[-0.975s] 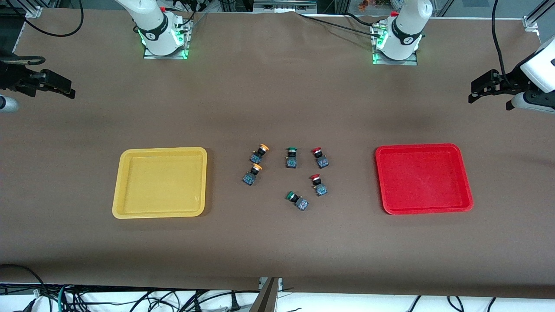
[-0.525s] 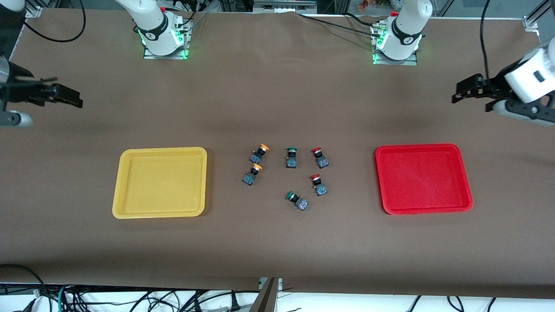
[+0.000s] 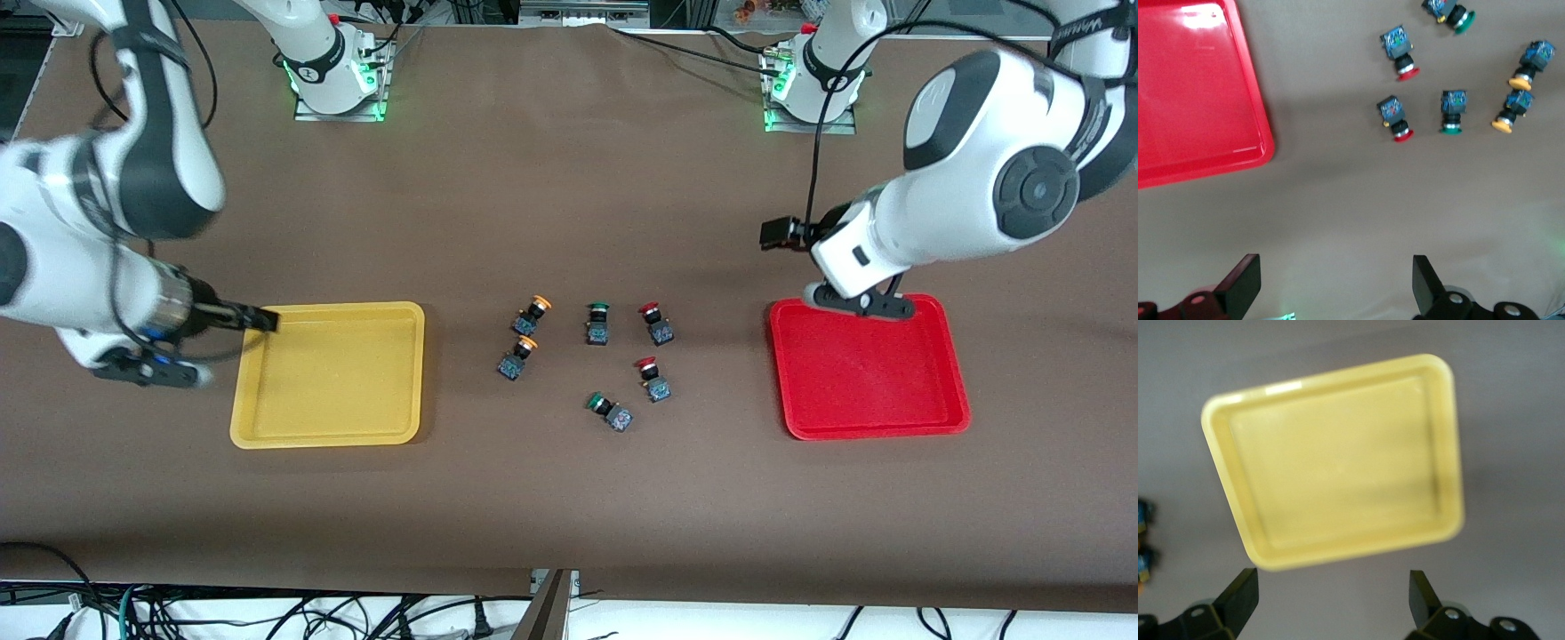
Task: Place red and yellow buttons in trays
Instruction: 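Move the right gripper toward the orange buttons while the left gripper reaches red buttons, then grasp an orange button with the right gripper while the left gripper grasps a red button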
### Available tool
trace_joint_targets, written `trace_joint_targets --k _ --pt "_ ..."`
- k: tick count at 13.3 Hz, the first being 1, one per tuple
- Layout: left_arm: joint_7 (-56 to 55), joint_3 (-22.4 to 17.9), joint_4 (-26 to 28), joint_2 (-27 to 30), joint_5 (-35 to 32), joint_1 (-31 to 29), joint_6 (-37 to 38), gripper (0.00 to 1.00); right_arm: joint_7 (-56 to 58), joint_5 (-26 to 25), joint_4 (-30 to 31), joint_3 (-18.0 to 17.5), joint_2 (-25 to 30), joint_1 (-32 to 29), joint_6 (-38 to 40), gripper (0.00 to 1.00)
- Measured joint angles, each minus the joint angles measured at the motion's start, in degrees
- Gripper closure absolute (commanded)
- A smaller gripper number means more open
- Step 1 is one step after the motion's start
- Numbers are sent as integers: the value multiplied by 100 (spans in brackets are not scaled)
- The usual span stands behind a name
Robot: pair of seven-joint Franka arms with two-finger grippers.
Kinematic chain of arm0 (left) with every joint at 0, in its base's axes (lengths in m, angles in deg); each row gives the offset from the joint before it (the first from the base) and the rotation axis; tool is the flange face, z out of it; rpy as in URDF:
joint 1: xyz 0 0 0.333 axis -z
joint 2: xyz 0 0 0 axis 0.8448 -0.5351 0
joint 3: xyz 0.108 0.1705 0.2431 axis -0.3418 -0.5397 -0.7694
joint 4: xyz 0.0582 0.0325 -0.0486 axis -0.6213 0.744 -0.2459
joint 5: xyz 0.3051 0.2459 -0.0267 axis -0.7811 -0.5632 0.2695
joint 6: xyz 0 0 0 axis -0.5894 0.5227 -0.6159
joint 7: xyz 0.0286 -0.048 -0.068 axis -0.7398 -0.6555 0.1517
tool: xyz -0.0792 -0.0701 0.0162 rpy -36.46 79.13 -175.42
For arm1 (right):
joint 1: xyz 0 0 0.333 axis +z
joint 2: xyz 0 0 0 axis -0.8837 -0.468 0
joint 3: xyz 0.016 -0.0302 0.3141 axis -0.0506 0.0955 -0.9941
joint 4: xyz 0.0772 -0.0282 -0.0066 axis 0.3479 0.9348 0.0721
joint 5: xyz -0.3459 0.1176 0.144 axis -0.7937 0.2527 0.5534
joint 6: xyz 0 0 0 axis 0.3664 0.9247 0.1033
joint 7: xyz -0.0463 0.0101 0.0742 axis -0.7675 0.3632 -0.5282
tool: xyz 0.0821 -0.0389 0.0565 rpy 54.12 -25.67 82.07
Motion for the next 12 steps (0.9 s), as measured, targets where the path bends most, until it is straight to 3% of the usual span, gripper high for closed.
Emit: trace_joint_targets --k 3,5,8,12 --pt "-493 0 -136 -579 1 258 -298 0 -1515 9 -1 -21 -846 650 -1438 0" --pt "-1424 5 -99 -1240 1 696 -1228 0 -2568 9 -28 -23 -1257 1130 -2257 0" --pt "-2169 4 339 -1905 -6 1189 -2618 0 -3835 7 -301 -19 -1620 1725 -2514 0" --pt "-2562 2 1181 -1956 -6 1406 -3995 0 -4784 7 -827 -15 -2116 2167 -2537 0"
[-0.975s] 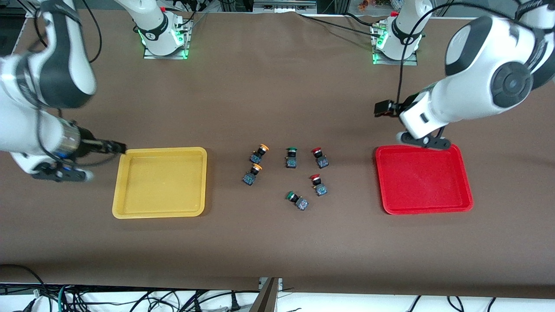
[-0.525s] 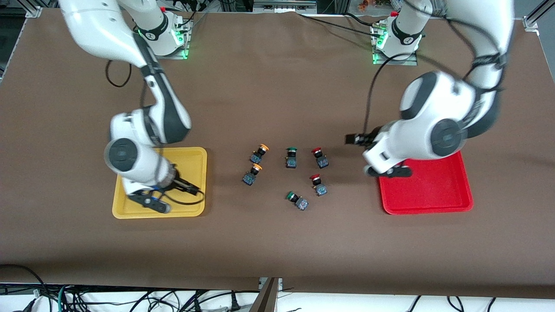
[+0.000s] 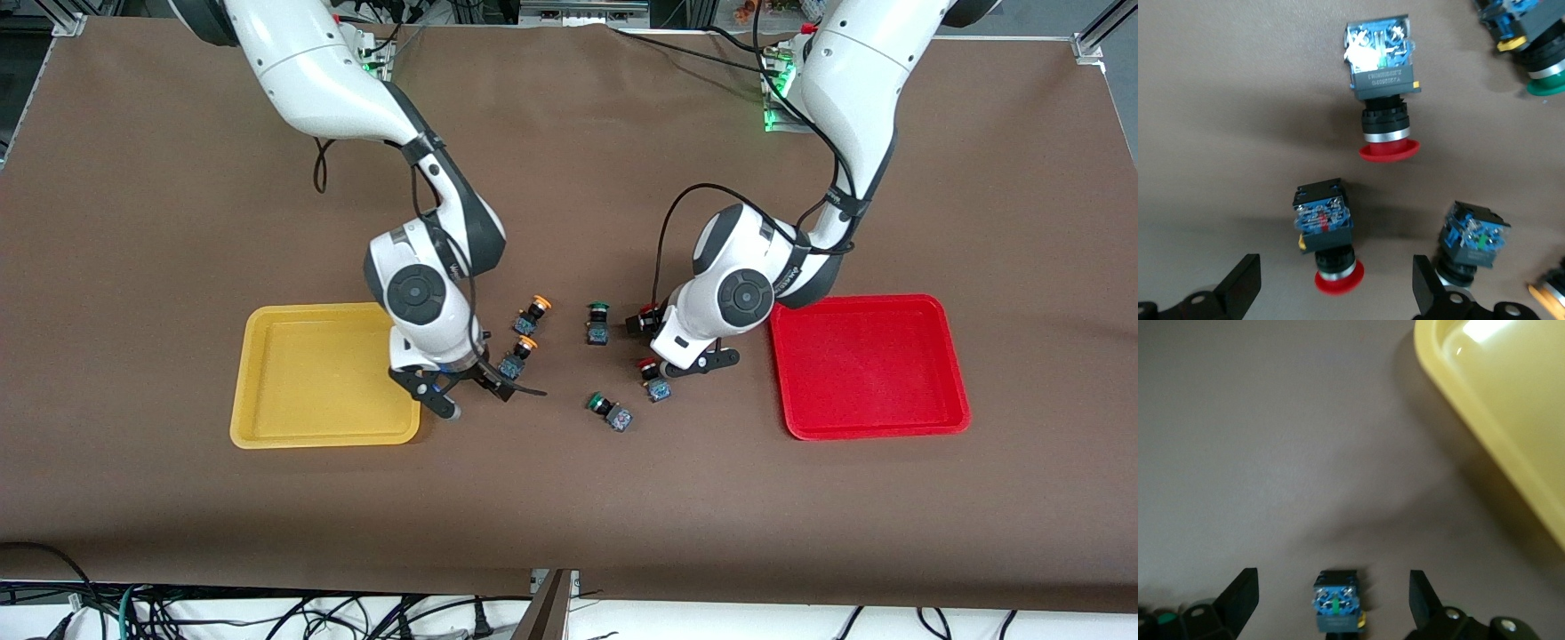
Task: Place red and yellow buttons in trays
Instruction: 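Grasp an orange button with the right gripper while the left gripper grasps a red button, then carry the orange button to the yellow tray while the left gripper carries red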
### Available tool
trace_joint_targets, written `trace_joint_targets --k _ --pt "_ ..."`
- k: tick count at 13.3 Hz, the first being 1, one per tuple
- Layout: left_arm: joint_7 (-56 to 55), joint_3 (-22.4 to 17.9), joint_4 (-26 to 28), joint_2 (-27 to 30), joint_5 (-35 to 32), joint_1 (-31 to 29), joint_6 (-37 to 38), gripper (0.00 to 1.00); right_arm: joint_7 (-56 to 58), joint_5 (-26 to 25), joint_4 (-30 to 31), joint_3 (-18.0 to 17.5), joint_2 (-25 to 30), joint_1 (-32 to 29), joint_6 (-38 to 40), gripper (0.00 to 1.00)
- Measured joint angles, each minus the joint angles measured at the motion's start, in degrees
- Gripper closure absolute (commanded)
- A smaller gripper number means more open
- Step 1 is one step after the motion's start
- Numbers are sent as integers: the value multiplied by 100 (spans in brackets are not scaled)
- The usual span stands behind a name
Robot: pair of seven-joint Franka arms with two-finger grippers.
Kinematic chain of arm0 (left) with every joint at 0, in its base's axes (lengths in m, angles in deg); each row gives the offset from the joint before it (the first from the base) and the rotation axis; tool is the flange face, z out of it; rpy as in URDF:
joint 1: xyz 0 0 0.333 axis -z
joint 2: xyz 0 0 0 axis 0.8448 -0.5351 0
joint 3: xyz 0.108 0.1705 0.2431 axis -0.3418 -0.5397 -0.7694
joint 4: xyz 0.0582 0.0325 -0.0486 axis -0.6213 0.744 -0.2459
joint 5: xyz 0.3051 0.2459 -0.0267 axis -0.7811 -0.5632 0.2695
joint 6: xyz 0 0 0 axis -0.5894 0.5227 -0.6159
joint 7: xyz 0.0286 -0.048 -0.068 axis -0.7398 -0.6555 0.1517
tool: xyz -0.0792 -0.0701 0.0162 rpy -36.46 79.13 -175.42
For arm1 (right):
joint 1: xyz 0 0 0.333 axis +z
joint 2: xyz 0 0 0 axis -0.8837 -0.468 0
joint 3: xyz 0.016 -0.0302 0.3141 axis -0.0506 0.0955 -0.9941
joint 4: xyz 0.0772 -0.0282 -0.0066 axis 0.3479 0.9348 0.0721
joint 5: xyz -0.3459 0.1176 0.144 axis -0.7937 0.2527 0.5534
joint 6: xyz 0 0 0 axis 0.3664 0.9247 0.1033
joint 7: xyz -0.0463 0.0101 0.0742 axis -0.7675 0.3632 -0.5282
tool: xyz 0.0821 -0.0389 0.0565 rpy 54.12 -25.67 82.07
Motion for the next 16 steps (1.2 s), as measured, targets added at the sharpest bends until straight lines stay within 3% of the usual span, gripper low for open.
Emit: trace_joint_targets --k 1,4,5,6,7,8,12,16 --pt "-33 0 118 0 0 30 -146 0 -100 -1 -69 2 -117 76 -24 0" --pt "-95 -7 298 -25 0 91 -249 55 -186 -2 -132 5 -362 215 -68 2" --pt "-99 -11 303 -37 0 100 -267 69 -187 -2 -134 5 -405 234 -73 18" --pt "-99 -19 303 -39 0 101 -271 77 -188 -2 -134 5 -437 247 -73 61" --pt "-99 -30 303 -39 0 101 -271 79 -184 -5 -134 5 -459 256 -73 88" --pt "-100 -36 304 -40 0 101 -271 85 -174 -7 -134 5 -465 265 -73 100" --pt "-110 -123 138 101 -1 3 32 85 220 -8 -206 68 -449 256 -58 100" --pt "831 -200 -395 877 -23 -1055 1779 85 2094 -4 -383 157 -25 -520 1116 100"
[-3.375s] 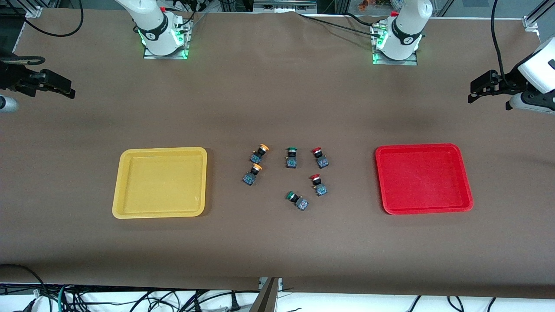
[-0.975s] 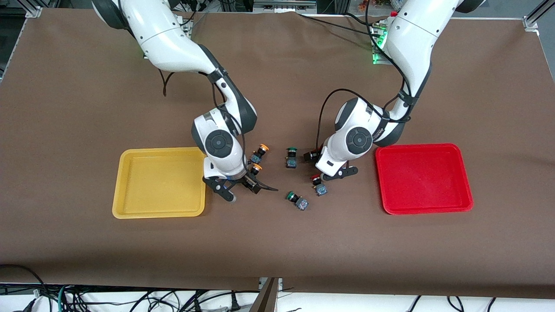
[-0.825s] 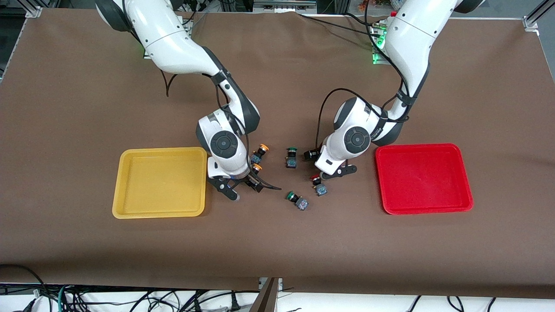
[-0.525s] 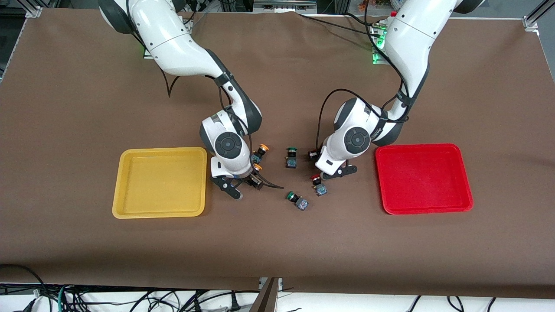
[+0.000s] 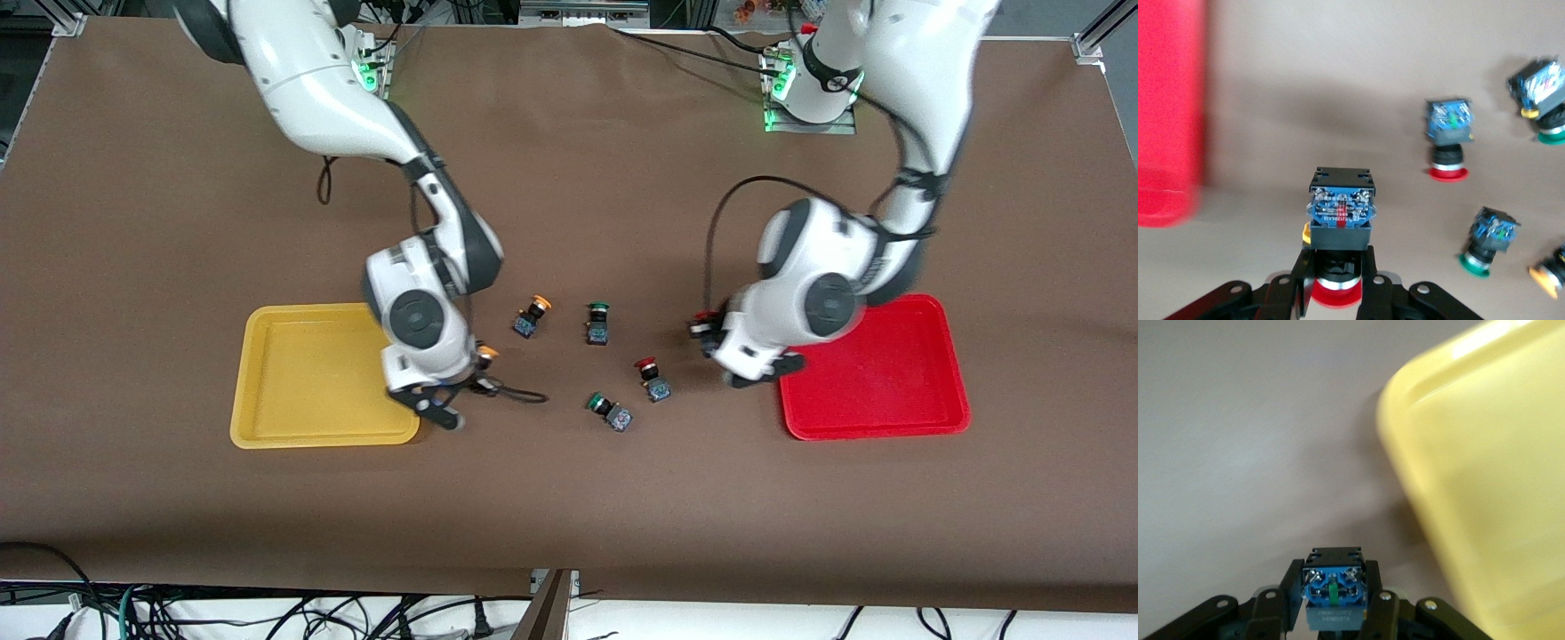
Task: Place red and yellow buttons in trays
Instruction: 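Carry the orange button to the yellow tray while the left gripper carries red, then release both buttons into the trays and move both grippers back to the buttons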
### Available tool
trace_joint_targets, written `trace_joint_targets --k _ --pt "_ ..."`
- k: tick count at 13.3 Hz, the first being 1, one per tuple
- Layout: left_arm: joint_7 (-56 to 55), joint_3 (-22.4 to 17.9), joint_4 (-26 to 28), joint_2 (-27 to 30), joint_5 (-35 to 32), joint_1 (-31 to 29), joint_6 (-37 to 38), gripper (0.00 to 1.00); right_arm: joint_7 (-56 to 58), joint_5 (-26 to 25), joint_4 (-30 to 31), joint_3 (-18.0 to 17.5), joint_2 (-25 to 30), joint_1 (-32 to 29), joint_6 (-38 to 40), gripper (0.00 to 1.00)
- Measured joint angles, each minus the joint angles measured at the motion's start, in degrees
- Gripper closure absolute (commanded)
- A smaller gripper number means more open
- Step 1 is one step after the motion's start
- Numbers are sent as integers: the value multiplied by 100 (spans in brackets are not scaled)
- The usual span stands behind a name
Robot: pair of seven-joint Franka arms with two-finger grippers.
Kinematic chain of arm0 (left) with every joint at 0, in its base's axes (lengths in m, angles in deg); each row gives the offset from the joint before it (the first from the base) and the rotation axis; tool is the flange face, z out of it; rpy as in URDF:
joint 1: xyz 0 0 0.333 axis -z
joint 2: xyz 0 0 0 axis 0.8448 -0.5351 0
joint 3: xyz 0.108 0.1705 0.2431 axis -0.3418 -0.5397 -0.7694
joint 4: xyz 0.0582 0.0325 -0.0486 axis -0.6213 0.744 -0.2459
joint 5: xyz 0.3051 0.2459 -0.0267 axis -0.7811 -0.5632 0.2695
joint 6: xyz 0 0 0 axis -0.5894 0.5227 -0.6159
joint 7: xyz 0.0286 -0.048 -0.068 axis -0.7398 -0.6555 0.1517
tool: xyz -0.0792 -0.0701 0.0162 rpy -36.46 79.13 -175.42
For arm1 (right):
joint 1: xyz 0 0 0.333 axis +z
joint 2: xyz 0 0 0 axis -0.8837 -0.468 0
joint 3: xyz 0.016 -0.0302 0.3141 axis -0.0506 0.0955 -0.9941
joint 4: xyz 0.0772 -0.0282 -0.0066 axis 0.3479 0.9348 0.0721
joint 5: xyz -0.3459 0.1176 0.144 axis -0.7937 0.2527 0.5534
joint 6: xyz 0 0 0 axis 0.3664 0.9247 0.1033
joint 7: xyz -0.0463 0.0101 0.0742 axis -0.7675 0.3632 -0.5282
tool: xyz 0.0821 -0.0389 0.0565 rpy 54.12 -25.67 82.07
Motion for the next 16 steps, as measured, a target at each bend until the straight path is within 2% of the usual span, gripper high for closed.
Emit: trace_joint_targets --k 2,5,6,7,8,9,13,16 --pt "951 -28 -126 138 -9 -737 438 85 1205 1 2 15 230 -576 627 100" --pt "2140 -42 -57 -214 -57 -1539 503 85 2400 -10 239 65 260 -1209 949 100" --pt "2253 -35 -50 -432 -229 -1580 465 71 2701 -13 374 105 241 -1354 937 100" --pt "2260 0 -46 -648 -424 -1558 384 38 2994 -13 509 154 221 -1476 889 100" --pt "2259 45 -46 -830 -522 -1515 307 0 3254 -13 648 189 202 -1585 781 79" --pt "2258 70 -49 -938 -554 -1466 248 0 3423 -13 792 208 190 -1678 645 1" --pt "2251 102 -201 -836 -577 -1442 230 0 3309 36 863 131 296 -1696 499 0" --pt "1486 488 -486 -577 -137 -1386 235 0 1571 145 852 -267 577 -1187 509 0"
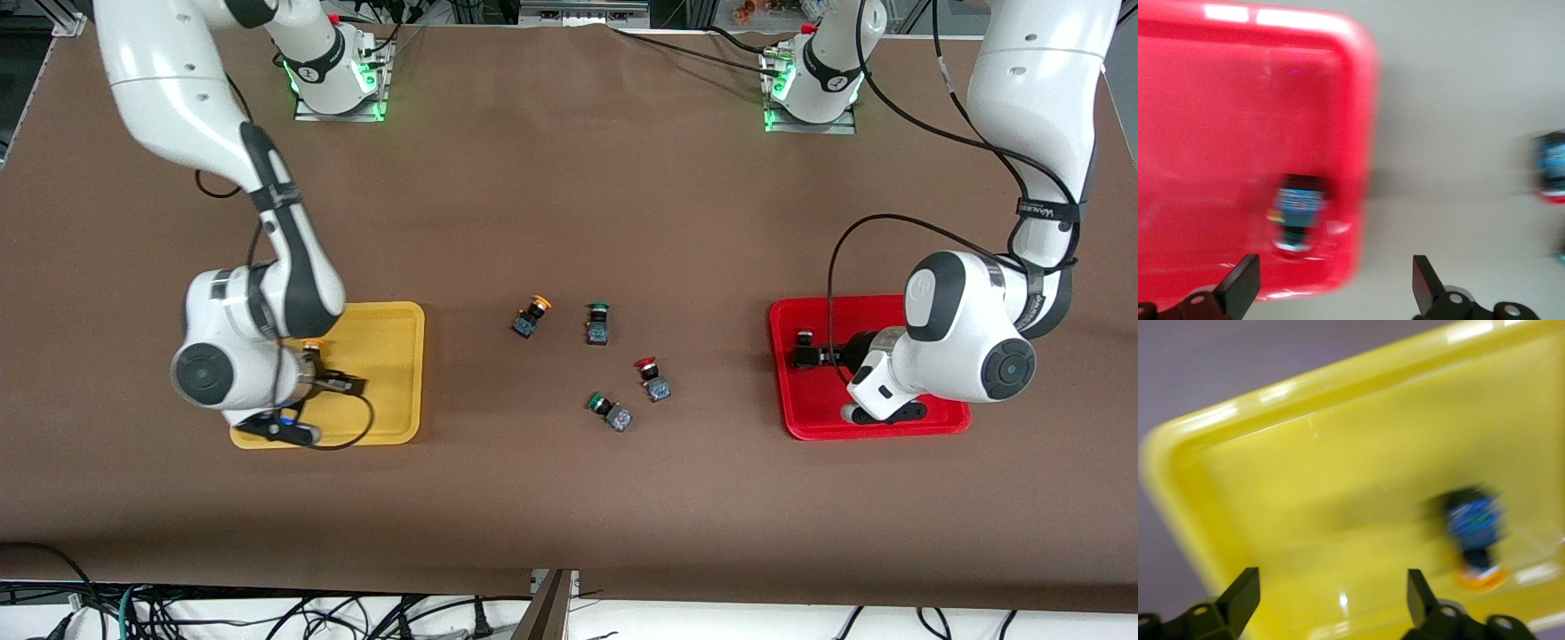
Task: Place red and yellow buttons in trays
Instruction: 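Release both buttons into the trays and move both grippers back to the buttons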
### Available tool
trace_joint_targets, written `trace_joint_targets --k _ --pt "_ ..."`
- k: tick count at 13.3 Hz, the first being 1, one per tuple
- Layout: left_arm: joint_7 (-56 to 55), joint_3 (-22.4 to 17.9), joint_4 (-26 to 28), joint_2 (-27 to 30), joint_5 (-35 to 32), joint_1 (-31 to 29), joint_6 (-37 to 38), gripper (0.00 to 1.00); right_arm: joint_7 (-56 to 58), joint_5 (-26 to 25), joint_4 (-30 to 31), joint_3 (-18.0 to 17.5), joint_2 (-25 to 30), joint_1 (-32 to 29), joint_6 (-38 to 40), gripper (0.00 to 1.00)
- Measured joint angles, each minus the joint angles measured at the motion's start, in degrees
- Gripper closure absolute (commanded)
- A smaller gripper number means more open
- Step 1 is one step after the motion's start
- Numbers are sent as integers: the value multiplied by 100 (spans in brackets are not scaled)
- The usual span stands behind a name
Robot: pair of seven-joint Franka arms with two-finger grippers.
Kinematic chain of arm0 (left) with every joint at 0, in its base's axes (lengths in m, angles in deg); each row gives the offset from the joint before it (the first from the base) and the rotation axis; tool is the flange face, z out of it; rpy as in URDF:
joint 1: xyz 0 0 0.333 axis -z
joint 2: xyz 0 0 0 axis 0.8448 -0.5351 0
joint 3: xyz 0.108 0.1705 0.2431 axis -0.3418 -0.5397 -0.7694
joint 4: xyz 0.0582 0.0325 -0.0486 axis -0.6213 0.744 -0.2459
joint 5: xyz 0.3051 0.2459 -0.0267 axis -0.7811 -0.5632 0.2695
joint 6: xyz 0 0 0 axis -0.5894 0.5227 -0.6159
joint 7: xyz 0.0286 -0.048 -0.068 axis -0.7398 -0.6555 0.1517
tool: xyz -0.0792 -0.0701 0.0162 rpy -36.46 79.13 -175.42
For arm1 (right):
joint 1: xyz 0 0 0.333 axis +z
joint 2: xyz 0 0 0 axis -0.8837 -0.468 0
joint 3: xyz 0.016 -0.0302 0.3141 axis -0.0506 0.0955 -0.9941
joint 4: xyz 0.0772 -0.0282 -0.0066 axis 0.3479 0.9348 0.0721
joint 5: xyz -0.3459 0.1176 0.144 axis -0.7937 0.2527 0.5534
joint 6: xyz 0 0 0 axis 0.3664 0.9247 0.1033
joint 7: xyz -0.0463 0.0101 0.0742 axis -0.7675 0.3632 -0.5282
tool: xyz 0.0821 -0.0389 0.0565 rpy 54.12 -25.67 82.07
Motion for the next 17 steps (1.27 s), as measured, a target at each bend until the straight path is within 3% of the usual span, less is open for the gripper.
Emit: trace_joint_targets --k 4,7,10,11,12,13,14,15,16,17 --pt "-2077 189 -293 -12 107 1025 -200 0 -2146 36 81 -101 -152 1286 -625 0" --pt "-2955 170 -295 -467 107 1627 -1535 0 -2590 512 89 -98 -375 1630 -1128 0" --pt "-3130 92 -308 -1037 107 1785 -2466 0 -2764 616 92 -101 -470 1859 -1234 1" --pt "-3145 22 -315 -1191 107 1838 -2702 0 -2845 619 93 -101 -487 1927 -1245 17" --pt "-3147 -102 -327 -1299 107 1924 -2856 0 -2904 621 95 -102 -501 1991 -1251 42" --pt "-3151 -250 -343 -1365 107 2037 -2913 0 -2942 623 96 -102 -522 2043 -1252 77" --pt "-3168 -395 -362 -1402 107 2166 -2937 0 -2965 623 98 -102 -552 2082 -1253 98" --pt "-3203 -506 -378 -1410 107 2276 -2945 12 -2971 629 102 -102 -585 2106 -1257 100" --pt "-3234 -566 -394 -1409 107 2354 -2945 45 -2971 645 102 -102 -614 2117 -1266 100" --pt "-3257 -589 -402 -1409 107 2401 -2945 65 -2971 659 102 -102 -629 2118 -1273 100"
